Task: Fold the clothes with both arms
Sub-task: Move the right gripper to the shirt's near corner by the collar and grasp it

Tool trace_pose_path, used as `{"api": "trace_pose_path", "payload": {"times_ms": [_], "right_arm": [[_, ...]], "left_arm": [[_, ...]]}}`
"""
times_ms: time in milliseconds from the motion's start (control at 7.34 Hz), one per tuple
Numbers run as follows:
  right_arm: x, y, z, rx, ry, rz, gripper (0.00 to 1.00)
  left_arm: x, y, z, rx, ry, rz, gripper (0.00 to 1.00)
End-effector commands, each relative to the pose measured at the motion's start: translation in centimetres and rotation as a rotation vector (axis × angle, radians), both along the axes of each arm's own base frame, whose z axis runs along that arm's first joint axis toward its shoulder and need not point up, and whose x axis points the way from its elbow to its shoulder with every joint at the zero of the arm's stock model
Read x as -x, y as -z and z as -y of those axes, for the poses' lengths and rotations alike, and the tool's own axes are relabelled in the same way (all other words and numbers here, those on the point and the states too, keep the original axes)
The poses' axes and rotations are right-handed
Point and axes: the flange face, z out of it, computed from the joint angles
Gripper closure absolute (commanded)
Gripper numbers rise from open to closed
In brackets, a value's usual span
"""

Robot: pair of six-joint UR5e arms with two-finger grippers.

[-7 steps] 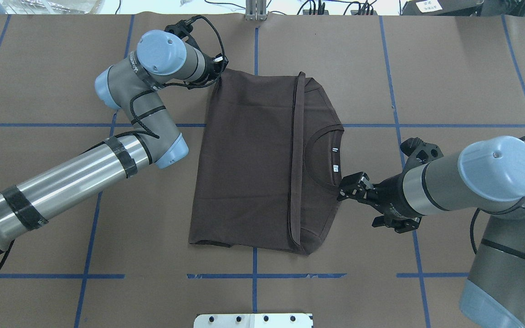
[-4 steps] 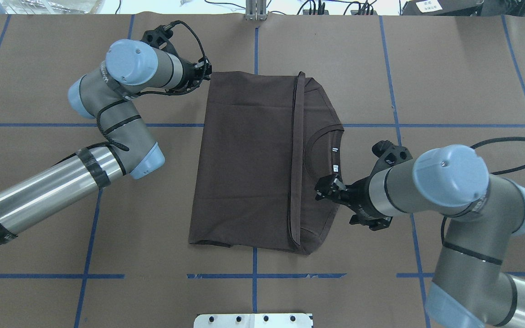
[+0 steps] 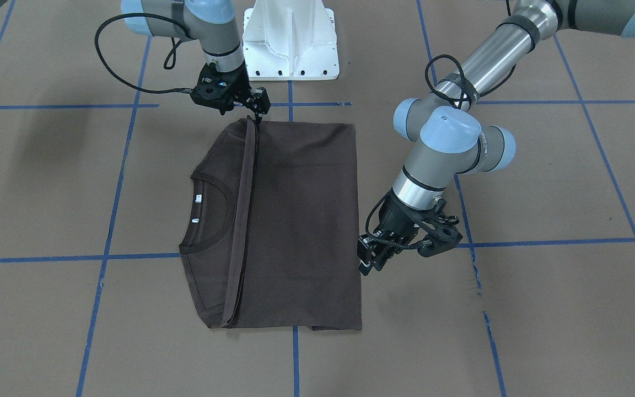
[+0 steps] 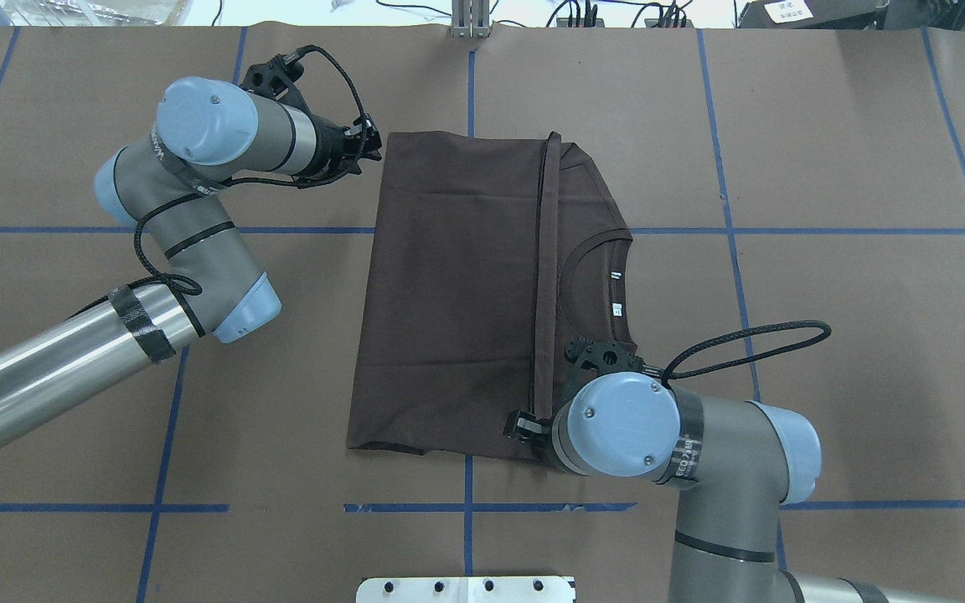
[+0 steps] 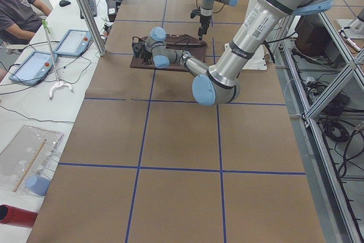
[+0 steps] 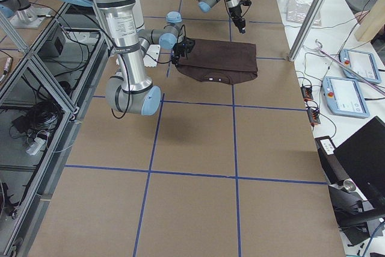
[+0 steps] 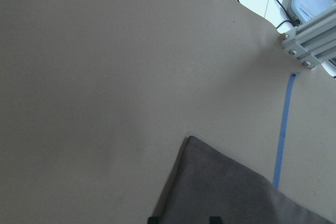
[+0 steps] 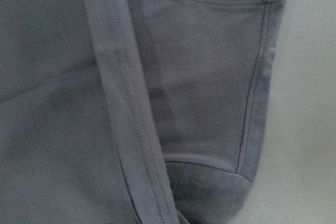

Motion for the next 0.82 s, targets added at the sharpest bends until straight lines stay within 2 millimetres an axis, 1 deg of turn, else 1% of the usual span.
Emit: {"api": "trace_pose_path", "payload": {"times_ms": [0,136,272,409,545,681], "right_arm": [[1.2,-0.8,-0.2,-0.062,0.082,-0.053,0.0],[1.1,-1.9,-0.2,-0.07,0.102,-0.079,0.0],[0.5,-3.8,-0.1,-0.083,0.137,-0.123,0.0],[-1.2,-4.8,0.5,-0.121,0.178,-0.134,0.0],[-3.6,-6.0,0.0,-0.121,0.191,-0.135,0.0],[-3.3,-5.3,-0.4,-0.127,0.191,-0.124,0.0]], "left_arm": [[0.0,0.0,-0.1,0.001,0.0,-0.002,0.57],[0.0,0.2,-0.1,0.0,0.0,-0.005,0.57],[0.0,0.2,-0.1,0.0,0.0,-0.005,0.57],[0.0,0.1,-0.2,0.001,-0.001,-0.004,0.57],[0.0,0.3,-0.2,-0.002,-0.001,-0.007,0.57],[0.1,0.5,-0.3,-0.004,-0.001,-0.01,0.57]]}}
